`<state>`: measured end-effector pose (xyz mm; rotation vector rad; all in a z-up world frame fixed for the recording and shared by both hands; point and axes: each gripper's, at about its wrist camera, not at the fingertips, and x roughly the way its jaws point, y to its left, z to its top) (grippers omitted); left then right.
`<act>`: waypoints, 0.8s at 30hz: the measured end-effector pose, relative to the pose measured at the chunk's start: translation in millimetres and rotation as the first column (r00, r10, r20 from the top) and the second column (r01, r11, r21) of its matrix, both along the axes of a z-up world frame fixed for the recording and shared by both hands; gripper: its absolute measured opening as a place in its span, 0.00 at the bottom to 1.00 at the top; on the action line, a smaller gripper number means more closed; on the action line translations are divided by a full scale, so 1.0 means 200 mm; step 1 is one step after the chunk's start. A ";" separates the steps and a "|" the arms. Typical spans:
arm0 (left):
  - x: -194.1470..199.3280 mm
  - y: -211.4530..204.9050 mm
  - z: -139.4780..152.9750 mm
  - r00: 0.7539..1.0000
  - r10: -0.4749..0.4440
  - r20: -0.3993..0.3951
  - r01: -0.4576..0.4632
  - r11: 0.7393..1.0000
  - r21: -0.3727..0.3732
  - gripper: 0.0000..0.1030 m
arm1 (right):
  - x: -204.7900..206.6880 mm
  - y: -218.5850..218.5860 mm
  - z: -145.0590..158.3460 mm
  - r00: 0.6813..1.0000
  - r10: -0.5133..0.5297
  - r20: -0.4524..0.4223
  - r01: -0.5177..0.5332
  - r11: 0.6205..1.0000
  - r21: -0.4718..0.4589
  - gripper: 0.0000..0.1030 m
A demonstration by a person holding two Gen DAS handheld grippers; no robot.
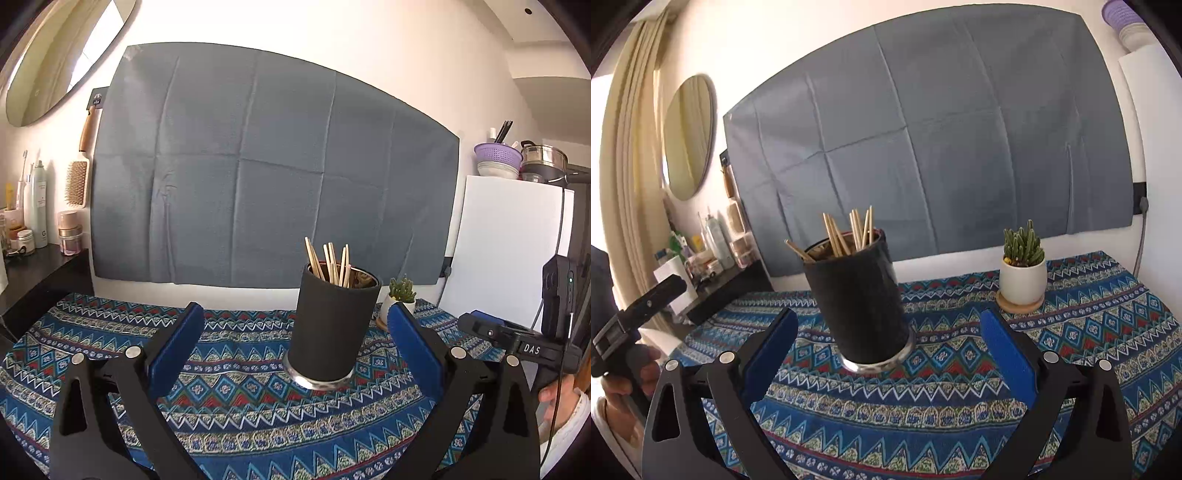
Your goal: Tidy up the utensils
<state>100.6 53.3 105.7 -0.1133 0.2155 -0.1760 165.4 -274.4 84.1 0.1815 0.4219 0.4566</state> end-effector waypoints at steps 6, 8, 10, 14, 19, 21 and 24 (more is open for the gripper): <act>-0.26 -0.02 -0.07 0.999 -0.011 -0.033 0.014 0.997 0.071 0.94 | -0.22 0.02 0.01 1.000 0.023 0.021 -0.022 0.999 -0.038 0.92; -0.32 -0.02 -0.11 0.998 0.012 -0.060 -0.008 0.998 0.070 0.94 | -0.31 0.02 -0.01 0.999 0.014 0.034 -0.013 0.998 -0.056 0.92; -0.36 -0.02 -0.16 0.994 0.040 -0.099 -0.035 0.998 0.052 0.94 | -0.39 0.03 -0.03 0.999 0.002 0.045 0.002 0.997 -0.083 0.92; -0.43 -0.02 -0.25 0.983 0.092 -0.159 -0.096 0.995 -0.014 0.94 | -0.55 0.02 -0.10 0.998 -0.047 0.040 0.051 0.992 -0.112 0.92; -0.45 -0.09 -0.37 0.968 0.075 -0.240 -0.099 0.991 -0.090 0.94 | -0.70 0.03 -0.19 0.999 -0.041 0.015 0.043 0.991 -0.125 0.92; -0.46 -0.13 -0.41 0.967 0.056 -0.250 -0.079 0.993 -0.083 0.94 | -0.73 0.04 -0.22 1.000 0.010 0.015 -0.008 0.994 -0.109 0.92; -0.47 -0.19 -0.45 0.968 0.090 -0.234 -0.099 0.995 -0.025 0.94 | -0.75 0.05 -0.25 0.997 -0.032 0.068 0.040 0.993 -0.111 0.92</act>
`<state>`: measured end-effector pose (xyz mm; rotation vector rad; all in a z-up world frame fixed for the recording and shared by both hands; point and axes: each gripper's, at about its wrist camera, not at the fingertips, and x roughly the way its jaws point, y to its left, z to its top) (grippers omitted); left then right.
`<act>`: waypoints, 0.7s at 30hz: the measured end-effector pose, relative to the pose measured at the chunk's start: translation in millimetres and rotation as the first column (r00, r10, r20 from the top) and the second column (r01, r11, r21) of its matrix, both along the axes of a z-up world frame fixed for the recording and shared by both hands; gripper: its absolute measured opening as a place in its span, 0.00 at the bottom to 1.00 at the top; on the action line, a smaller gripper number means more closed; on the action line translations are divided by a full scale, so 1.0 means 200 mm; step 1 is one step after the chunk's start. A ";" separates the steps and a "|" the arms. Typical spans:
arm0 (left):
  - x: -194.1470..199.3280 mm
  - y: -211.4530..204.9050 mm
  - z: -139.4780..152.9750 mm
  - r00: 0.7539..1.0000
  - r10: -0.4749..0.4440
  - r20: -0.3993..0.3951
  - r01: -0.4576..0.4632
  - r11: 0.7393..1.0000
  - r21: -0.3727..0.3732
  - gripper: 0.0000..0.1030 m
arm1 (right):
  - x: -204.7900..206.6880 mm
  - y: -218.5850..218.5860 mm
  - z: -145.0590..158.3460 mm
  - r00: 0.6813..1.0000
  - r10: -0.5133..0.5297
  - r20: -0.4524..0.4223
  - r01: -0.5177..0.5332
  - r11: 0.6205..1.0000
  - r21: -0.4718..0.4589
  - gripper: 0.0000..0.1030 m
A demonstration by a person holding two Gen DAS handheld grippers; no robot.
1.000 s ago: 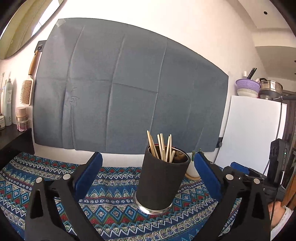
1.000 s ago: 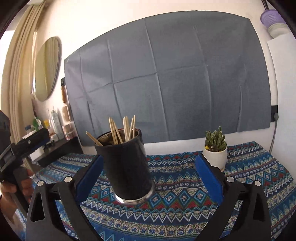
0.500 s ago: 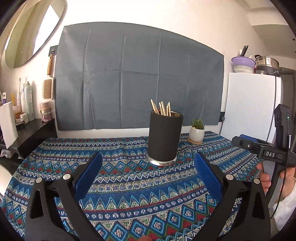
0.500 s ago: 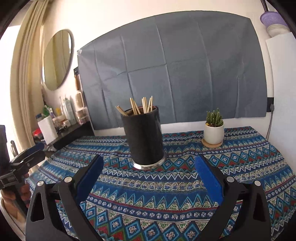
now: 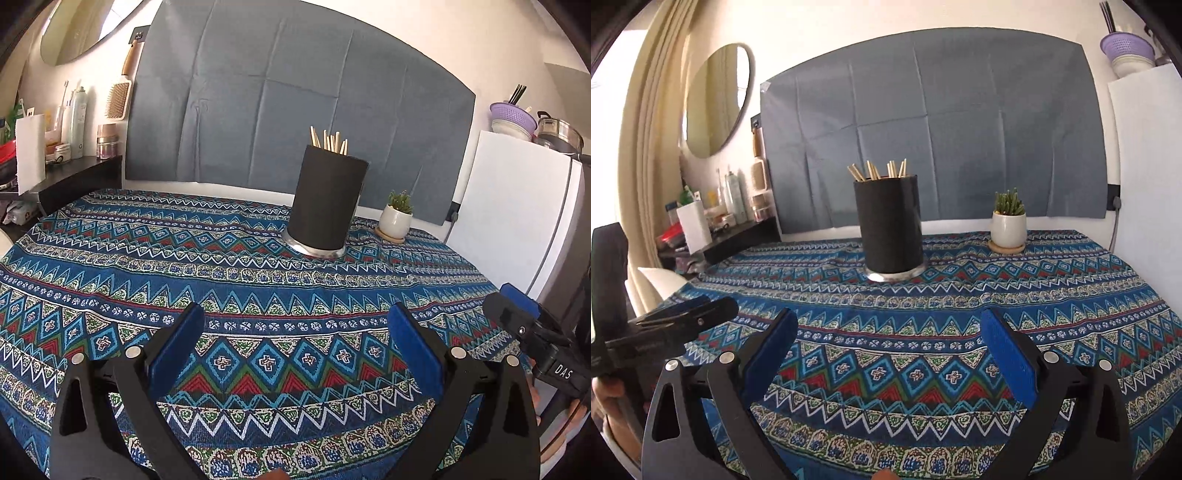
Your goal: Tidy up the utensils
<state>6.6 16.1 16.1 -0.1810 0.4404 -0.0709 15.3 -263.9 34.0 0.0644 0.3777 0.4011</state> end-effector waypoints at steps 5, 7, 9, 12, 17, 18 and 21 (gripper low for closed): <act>0.04 -0.04 -0.06 0.998 -0.025 -0.062 0.027 0.999 0.030 0.94 | 0.05 0.03 -0.07 0.998 0.053 -0.037 -0.053 0.999 0.007 0.92; 0.02 -0.06 -0.06 0.999 -0.019 -0.049 0.022 0.998 0.053 0.94 | 0.07 0.06 -0.10 0.995 0.055 -0.081 -0.057 0.998 -0.015 0.92; 0.01 -0.08 -0.06 0.999 -0.024 -0.043 0.027 0.997 0.074 0.94 | 0.05 0.08 -0.10 0.998 0.034 -0.055 -0.037 0.998 -0.049 0.92; 0.00 -0.09 -0.06 0.999 -0.030 -0.042 0.034 0.995 0.099 0.94 | 0.00 0.09 -0.10 0.999 0.030 -0.012 -0.031 0.998 -0.056 0.92; -0.01 -0.09 -0.06 0.999 -0.017 -0.033 0.021 0.995 0.097 0.94 | 0.00 0.07 -0.11 1.000 0.017 -0.004 -0.018 0.999 -0.041 0.92; -0.01 -0.09 -0.06 0.999 -0.019 -0.031 0.022 0.995 0.100 0.94 | 0.00 0.07 -0.11 1.000 0.015 -0.010 -0.016 0.999 -0.034 0.92; -0.02 -0.10 -0.06 0.999 -0.025 -0.032 0.028 0.994 0.106 0.94 | 0.01 0.06 -0.11 1.000 0.006 -0.029 -0.006 1.000 -0.022 0.92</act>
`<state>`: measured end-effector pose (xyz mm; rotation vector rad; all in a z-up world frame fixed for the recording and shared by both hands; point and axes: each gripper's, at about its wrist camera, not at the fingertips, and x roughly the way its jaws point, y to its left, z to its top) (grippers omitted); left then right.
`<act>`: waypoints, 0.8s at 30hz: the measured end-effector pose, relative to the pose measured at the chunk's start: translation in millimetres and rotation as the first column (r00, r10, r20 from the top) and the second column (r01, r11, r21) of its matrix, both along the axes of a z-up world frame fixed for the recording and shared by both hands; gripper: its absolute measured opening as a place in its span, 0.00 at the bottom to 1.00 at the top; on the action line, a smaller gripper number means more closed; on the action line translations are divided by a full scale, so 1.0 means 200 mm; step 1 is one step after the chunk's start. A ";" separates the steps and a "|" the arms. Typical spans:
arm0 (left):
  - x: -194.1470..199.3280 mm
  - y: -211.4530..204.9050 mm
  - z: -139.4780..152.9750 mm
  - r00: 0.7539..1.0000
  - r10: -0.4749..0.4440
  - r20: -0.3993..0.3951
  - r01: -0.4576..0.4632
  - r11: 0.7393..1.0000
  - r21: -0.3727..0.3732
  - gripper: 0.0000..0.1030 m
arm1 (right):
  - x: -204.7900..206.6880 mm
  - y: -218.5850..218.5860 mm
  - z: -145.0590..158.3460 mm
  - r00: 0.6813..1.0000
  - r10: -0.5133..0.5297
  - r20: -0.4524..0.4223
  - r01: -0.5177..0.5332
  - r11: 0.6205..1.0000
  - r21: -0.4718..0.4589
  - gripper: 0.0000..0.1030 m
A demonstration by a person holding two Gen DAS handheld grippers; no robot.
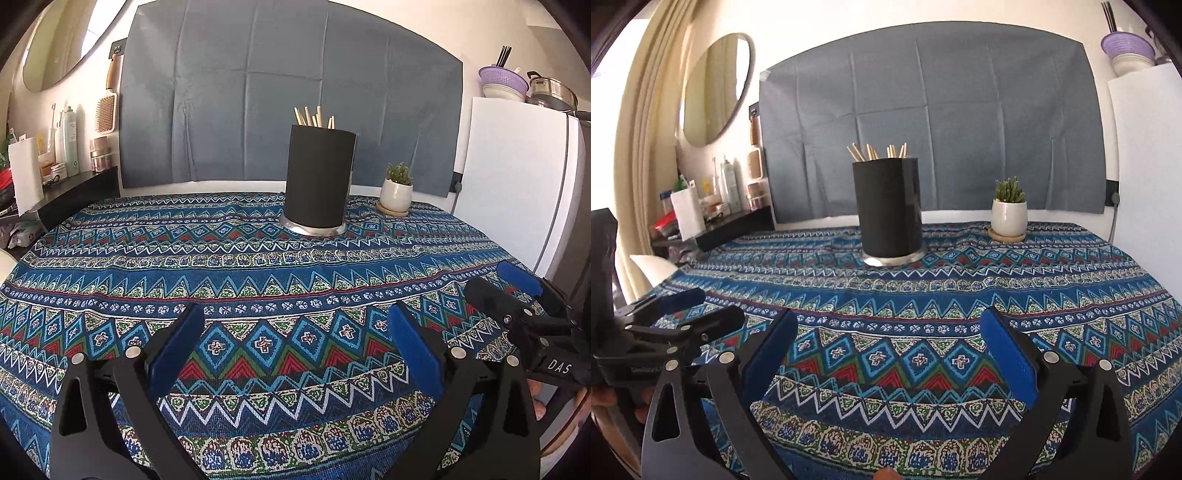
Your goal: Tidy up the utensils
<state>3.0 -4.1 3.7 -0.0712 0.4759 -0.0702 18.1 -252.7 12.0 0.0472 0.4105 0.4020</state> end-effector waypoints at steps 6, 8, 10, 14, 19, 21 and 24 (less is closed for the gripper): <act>0.01 -0.01 0.00 1.000 -0.014 -0.009 0.014 1.000 0.010 0.94 | 0.01 0.01 0.00 1.000 0.003 -0.016 -0.004 1.000 -0.009 0.92; 0.01 -0.01 0.00 1.000 -0.016 -0.005 0.016 1.000 0.014 0.94 | 0.01 0.01 -0.01 1.000 0.001 -0.007 -0.001 1.000 -0.015 0.92; 0.00 -0.01 0.00 1.000 -0.015 -0.002 0.015 1.000 0.017 0.94 | 0.00 0.02 -0.01 1.000 0.002 -0.001 -0.002 1.000 -0.024 0.92; 0.00 -0.01 0.00 1.000 -0.015 -0.001 0.015 1.000 0.016 0.94 | -0.01 0.04 -0.01 1.000 0.005 0.005 -0.004 0.999 -0.042 0.92; 0.01 -0.01 0.00 1.000 -0.018 -0.008 0.018 1.000 0.004 0.94 | -0.01 0.04 -0.01 1.000 0.007 0.011 -0.006 0.999 -0.039 0.92; 0.01 -0.01 0.00 1.000 -0.019 -0.014 0.019 1.000 0.005 0.94 | -0.01 0.04 0.00 1.000 0.007 0.015 -0.006 0.999 -0.038 0.92; 0.02 -0.01 0.00 1.000 -0.023 -0.020 0.023 1.000 0.001 0.94 | -0.02 0.04 -0.01 1.000 0.007 0.020 -0.006 0.999 -0.041 0.92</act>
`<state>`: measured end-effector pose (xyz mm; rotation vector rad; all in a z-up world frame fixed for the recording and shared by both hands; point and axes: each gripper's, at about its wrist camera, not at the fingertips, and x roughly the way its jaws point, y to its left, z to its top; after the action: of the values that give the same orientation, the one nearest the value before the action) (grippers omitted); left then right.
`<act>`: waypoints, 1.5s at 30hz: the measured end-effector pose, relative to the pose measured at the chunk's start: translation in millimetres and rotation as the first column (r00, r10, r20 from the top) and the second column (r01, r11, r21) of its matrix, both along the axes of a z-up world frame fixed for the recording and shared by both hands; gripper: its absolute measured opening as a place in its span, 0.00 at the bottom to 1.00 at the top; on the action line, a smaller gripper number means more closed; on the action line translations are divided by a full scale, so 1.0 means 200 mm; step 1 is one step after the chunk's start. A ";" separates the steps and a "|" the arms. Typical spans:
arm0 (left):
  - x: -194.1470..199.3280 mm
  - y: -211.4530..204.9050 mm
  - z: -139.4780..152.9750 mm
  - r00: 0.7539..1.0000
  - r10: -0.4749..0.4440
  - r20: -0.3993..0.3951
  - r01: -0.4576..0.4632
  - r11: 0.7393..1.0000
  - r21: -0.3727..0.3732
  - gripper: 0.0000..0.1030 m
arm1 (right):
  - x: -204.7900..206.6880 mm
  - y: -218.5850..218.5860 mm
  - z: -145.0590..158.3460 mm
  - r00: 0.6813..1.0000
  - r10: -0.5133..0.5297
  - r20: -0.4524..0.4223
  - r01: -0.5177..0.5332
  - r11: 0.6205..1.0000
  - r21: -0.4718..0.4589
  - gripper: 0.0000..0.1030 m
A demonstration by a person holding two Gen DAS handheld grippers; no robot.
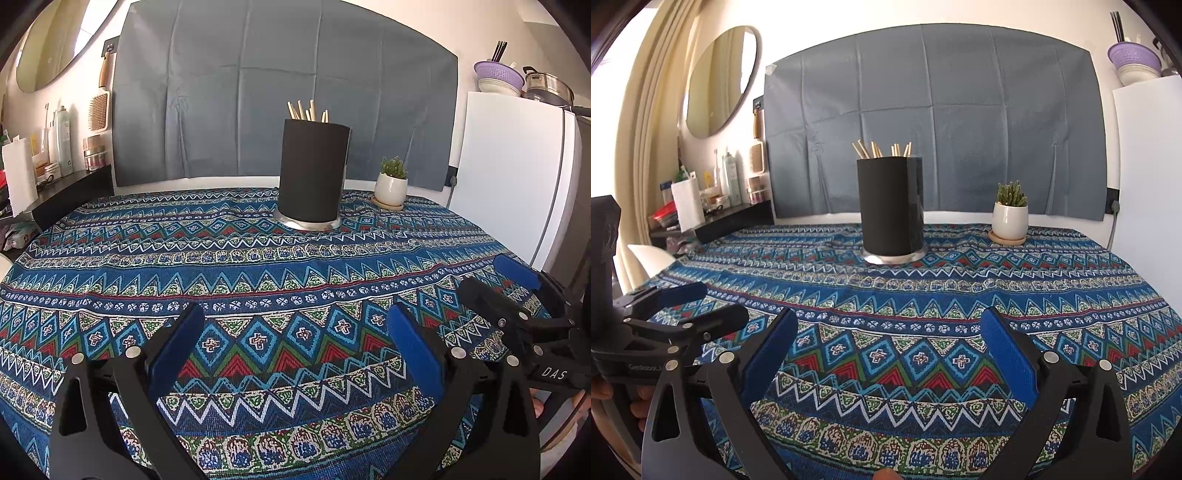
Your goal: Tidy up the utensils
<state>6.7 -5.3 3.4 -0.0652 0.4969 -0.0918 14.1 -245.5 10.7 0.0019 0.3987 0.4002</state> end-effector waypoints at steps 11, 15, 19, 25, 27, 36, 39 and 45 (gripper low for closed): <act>0.00 0.01 0.00 1.000 -0.002 0.003 0.002 1.000 -0.005 0.94 | 0.00 0.01 0.00 1.000 0.004 -0.002 -0.004 1.000 -0.012 0.92; 0.00 0.01 0.00 1.000 0.001 0.003 -0.001 1.000 -0.007 0.94 | 0.00 0.01 0.00 1.000 0.006 -0.001 -0.006 1.000 -0.013 0.92; -0.01 0.01 0.00 1.000 -0.005 0.003 0.005 1.000 -0.010 0.94 | 0.00 0.01 0.00 1.000 0.005 0.003 -0.005 1.000 -0.016 0.92; 0.00 0.03 0.00 1.000 -0.009 -0.001 0.009 1.000 -0.021 0.94 | 0.00 0.01 0.00 1.000 0.008 0.002 -0.008 1.000 -0.019 0.92; 0.01 0.03 0.00 1.000 -0.010 -0.001 0.010 1.000 -0.022 0.94 | 0.00 0.01 0.00 1.000 0.007 0.004 -0.007 1.000 -0.019 0.92; 0.00 0.02 0.00 1.000 -0.014 0.000 0.014 1.000 -0.017 0.94 | -0.01 0.02 0.00 1.000 0.008 0.010 -0.008 1.000 -0.023 0.92; 0.00 0.02 0.00 1.000 -0.016 -0.002 0.016 1.000 -0.018 0.94 | -0.01 0.01 0.00 1.000 0.007 0.011 -0.007 1.000 -0.022 0.92; 0.00 0.02 -0.01 1.000 -0.016 -0.001 0.016 1.000 -0.021 0.94 | -0.01 0.02 0.00 1.000 0.004 0.013 -0.004 1.000 -0.024 0.92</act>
<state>7.1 -1.8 2.2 -0.0816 0.4981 -0.1123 11.3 -241.3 11.6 -0.0248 0.3910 0.3989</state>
